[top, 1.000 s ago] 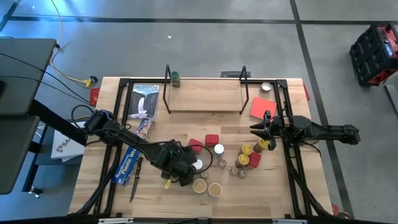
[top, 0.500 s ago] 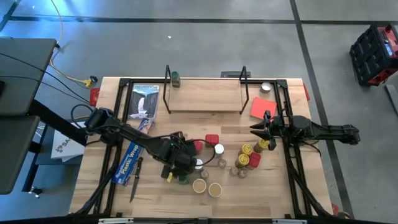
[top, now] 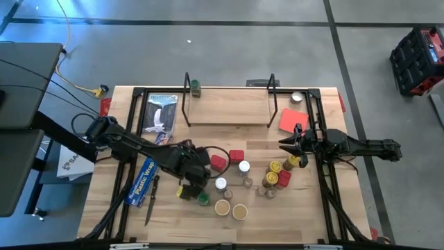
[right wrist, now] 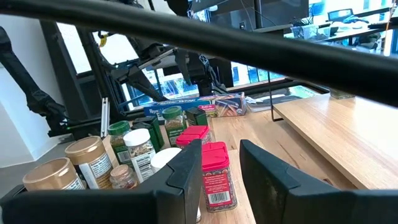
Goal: Shelf spices
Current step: Put the green seasoning bottle on the shelf and align it with the other green seasoning bottle
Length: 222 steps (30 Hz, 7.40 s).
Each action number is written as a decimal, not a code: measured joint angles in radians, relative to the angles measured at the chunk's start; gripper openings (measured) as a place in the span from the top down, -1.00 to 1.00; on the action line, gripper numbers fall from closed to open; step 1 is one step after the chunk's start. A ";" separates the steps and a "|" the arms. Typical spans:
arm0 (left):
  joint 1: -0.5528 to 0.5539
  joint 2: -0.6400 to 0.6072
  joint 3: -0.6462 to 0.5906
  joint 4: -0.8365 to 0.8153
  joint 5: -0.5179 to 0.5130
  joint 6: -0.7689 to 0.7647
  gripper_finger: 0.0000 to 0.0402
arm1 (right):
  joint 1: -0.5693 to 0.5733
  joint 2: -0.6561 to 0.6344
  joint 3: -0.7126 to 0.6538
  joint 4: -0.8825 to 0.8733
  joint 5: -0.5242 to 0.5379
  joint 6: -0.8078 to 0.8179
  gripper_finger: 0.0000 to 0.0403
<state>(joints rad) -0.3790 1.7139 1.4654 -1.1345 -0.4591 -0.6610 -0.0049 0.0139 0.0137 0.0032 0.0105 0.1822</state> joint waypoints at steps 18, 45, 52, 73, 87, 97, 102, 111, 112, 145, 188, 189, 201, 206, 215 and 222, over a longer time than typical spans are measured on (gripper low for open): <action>0.032 0.058 0.002 -0.073 0.177 -0.589 -0.58 | 0.000 0.000 0.000 0.000 0.000 0.000 0.49; 0.075 0.101 0.002 -0.031 0.218 -0.468 -0.58 | 0.000 0.000 0.000 0.000 0.000 0.000 0.49; 0.072 0.101 0.002 -0.029 0.211 -0.454 -0.58 | 0.000 0.000 0.000 0.000 0.000 0.000 0.49; -0.138 0.082 0.010 -0.239 0.135 -0.632 -0.58 | 0.000 0.000 0.000 0.000 0.000 0.000 0.49; -0.250 0.059 -0.035 -0.302 0.130 -0.639 -0.58 | 0.000 0.000 0.000 0.000 0.000 0.000 0.49; -0.145 -0.120 -0.276 -0.160 0.196 -0.216 -0.58 | 0.000 0.000 0.000 0.000 0.000 0.000 0.49; -0.070 -0.244 -0.418 0.007 0.263 0.066 -0.58 | 0.000 0.000 0.000 0.000 0.000 0.000 0.49; -0.005 -0.238 -0.585 0.103 0.267 0.270 -0.58 | 0.000 0.000 0.000 0.000 0.000 0.000 0.49; -0.003 -0.230 -0.598 0.112 0.258 0.268 -0.58 | 0.000 0.000 0.000 0.000 0.000 0.000 0.49; 0.025 -0.452 -0.516 0.304 0.281 0.043 0.06 | 0.000 0.000 0.000 0.000 0.000 0.000 0.49; 0.333 -0.057 -0.504 1.832 1.004 0.507 0.06 | 0.183 0.650 0.315 0.580 -0.086 -0.101 0.30; 0.333 -0.057 -0.504 1.836 1.004 0.506 0.06 | 0.181 0.683 0.365 0.527 -0.102 -0.131 0.24; 0.324 -0.057 -0.504 1.837 1.013 0.470 0.03 | 0.174 1.103 0.767 0.302 -0.257 -0.353 -0.45; 0.323 -0.057 -0.504 1.829 1.013 0.462 0.03 | 0.144 1.220 0.875 0.285 -0.308 -0.363 -0.47; 0.323 -0.057 -0.504 1.816 1.012 0.484 0.03 | 0.102 1.384 0.955 0.296 -0.446 -0.262 -0.47; 0.323 -0.055 -0.504 1.767 1.006 0.490 0.03 | 0.101 1.442 0.956 0.370 -0.483 -0.231 -0.45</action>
<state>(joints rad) -0.0559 1.6585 0.9611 0.6327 0.5472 -0.1715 0.0959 1.4561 0.9695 0.3734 -0.4728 -0.0492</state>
